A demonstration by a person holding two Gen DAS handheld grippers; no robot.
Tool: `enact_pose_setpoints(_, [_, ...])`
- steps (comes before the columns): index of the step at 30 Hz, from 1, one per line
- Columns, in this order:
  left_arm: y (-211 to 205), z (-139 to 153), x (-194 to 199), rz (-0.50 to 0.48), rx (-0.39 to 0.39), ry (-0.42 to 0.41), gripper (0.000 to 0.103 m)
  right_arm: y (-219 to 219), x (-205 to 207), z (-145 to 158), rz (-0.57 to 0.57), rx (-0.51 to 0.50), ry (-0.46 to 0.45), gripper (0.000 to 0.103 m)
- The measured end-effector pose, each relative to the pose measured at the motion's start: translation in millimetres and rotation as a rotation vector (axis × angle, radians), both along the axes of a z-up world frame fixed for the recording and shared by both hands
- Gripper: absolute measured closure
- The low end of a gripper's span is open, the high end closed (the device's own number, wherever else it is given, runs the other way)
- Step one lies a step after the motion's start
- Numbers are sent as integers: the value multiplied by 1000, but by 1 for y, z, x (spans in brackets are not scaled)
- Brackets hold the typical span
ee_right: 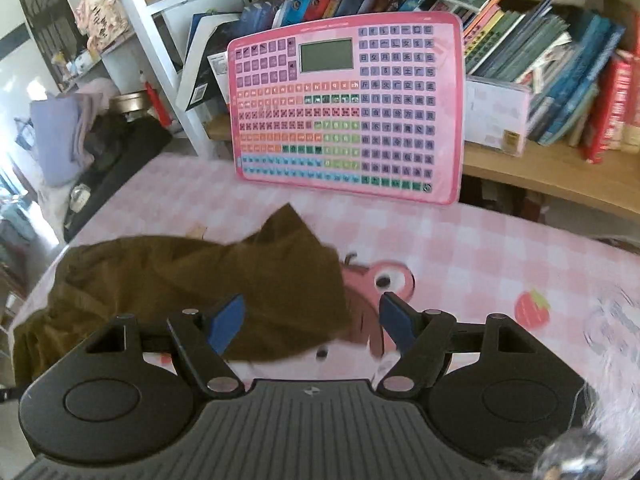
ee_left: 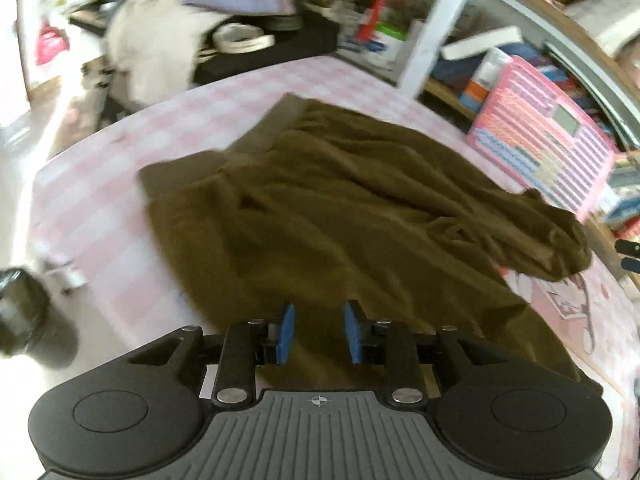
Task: Fold clothes
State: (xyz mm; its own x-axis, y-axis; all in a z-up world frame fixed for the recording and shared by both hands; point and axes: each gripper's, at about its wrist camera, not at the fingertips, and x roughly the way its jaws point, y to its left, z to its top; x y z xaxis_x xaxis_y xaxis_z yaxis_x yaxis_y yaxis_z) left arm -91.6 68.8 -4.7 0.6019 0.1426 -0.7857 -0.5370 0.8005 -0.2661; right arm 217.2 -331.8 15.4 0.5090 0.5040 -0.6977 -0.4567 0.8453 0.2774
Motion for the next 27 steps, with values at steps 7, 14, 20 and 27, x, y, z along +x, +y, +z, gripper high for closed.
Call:
enact_pose_setpoints(7, [-2, 9, -21, 104, 23, 7, 75, 12, 48, -27, 18, 17, 72, 30])
enact_pose_setpoints(14, [-8, 9, -29, 137, 28, 25, 74, 24, 51, -39, 128, 123, 151, 59])
enact_pose_setpoints(20, [-8, 6, -24, 144, 15, 27, 74, 32, 24, -4, 337, 203, 41, 61])
enact_pose_setpoints(27, [-16, 8, -15, 101, 23, 30, 74, 47, 28, -19, 336, -27, -22, 61])
